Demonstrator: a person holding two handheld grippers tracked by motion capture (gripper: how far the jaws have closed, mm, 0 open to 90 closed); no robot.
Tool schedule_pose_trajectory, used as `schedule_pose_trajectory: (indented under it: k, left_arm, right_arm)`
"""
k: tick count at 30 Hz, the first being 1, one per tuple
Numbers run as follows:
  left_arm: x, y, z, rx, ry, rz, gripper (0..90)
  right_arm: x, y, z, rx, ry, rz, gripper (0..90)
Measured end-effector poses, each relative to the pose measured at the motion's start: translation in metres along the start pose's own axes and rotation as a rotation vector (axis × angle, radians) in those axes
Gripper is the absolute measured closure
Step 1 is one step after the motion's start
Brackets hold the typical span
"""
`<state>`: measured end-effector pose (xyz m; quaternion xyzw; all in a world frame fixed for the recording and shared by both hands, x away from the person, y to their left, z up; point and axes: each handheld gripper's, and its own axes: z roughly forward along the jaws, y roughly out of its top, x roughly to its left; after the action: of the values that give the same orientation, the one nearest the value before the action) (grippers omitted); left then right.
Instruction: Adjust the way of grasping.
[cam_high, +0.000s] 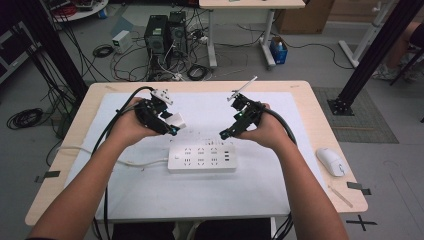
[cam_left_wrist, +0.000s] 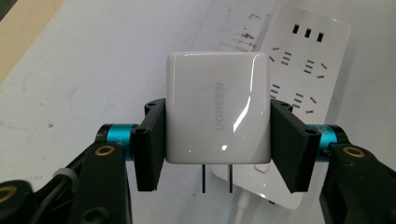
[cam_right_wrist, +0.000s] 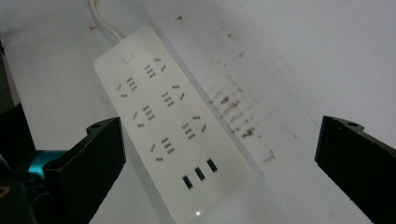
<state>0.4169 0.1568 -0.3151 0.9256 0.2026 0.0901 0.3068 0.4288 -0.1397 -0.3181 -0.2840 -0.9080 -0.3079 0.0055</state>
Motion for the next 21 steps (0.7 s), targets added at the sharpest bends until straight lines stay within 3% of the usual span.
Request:
schedule_pose_trajectory:
  k: [10,21]
  left_arm:
    - [-0.018,-0.004,0.017,-0.052,0.011,0.069,42.5]
    - [-0.032,-0.001,0.019,-0.099,0.029,0.165,42.5]
  right_arm:
    - [0.006,0.008,0.019,-0.103,0.087,0.099,1.2]
    - [0.008,0.01,0.035,-0.148,0.202,0.138,3.7]
